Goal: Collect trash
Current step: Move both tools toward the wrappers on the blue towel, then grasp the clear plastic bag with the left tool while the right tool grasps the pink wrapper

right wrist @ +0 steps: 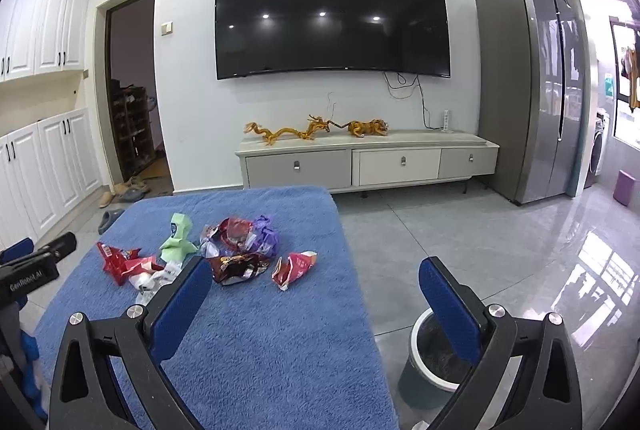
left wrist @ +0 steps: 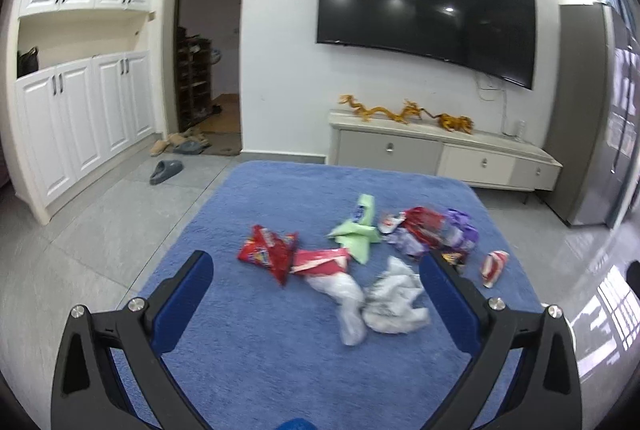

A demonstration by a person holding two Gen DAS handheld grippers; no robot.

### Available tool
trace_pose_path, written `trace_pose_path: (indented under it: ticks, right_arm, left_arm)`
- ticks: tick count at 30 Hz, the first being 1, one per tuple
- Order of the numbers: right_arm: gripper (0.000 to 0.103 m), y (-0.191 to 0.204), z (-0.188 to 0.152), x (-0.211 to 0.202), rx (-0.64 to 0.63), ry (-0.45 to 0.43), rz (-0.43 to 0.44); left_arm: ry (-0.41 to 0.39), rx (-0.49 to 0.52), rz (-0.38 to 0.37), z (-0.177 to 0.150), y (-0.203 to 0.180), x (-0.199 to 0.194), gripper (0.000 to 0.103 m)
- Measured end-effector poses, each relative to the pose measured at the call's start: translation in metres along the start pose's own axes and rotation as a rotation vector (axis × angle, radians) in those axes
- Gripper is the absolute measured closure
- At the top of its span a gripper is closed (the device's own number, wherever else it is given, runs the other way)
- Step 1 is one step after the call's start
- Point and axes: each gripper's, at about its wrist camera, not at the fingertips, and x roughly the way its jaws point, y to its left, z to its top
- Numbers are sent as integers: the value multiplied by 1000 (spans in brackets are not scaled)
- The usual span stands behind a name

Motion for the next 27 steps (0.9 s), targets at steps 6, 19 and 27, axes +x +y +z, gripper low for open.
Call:
trace_pose_path:
  ticks: [6,19,27]
  right_arm:
    - [0,-9,1,14,6,16,27]
    - [0,-2,-7,92,-27,184,126]
    - [0,0,-8,145,-27,266,160]
  left_arm:
    - [58,-30,-10,3,22,22,0]
    - [243,91,-123,-27,11,82,17]
    - [337,1,-145,-27,22,122,26]
